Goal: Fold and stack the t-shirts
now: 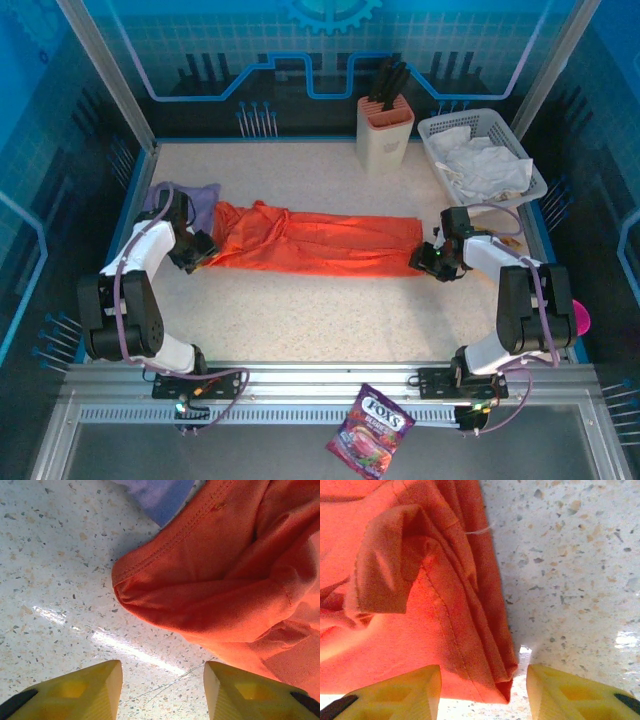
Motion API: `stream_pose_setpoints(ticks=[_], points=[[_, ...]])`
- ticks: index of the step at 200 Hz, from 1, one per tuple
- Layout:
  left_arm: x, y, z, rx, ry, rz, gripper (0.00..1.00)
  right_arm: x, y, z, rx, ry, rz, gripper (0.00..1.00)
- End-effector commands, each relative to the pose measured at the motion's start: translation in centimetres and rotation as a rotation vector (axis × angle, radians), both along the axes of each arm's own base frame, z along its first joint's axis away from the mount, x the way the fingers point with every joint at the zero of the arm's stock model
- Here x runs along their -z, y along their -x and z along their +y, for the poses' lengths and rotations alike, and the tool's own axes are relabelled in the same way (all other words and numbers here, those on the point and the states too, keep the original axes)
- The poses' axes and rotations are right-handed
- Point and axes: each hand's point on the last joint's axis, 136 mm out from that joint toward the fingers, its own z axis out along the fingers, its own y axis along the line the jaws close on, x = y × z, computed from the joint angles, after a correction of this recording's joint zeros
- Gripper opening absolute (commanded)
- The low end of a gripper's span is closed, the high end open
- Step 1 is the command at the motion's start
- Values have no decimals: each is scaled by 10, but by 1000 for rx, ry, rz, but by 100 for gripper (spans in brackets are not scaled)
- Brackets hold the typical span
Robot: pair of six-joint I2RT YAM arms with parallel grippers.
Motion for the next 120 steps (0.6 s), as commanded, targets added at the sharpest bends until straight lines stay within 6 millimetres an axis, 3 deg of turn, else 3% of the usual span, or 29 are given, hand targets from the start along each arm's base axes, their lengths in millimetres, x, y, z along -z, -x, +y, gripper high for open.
stream_pose_setpoints(ticks=[1,30,56,101,120], points=[[-3,-1,1,-14,3,-6,47,4,2,3,-33,21,22,48],[0,0,2,-15,1,-1,46,3,-6,15,-57,-6,-4,44],[1,0,2,-11,-1,7,46,0,-10,22,-64,-44,-27,27],[4,1,-1,-5,14,14,45,2,-3,5,-28,-8,-1,0],[3,0,-5,19,20,12,42,1,3,-6,-5,-3,13,0]])
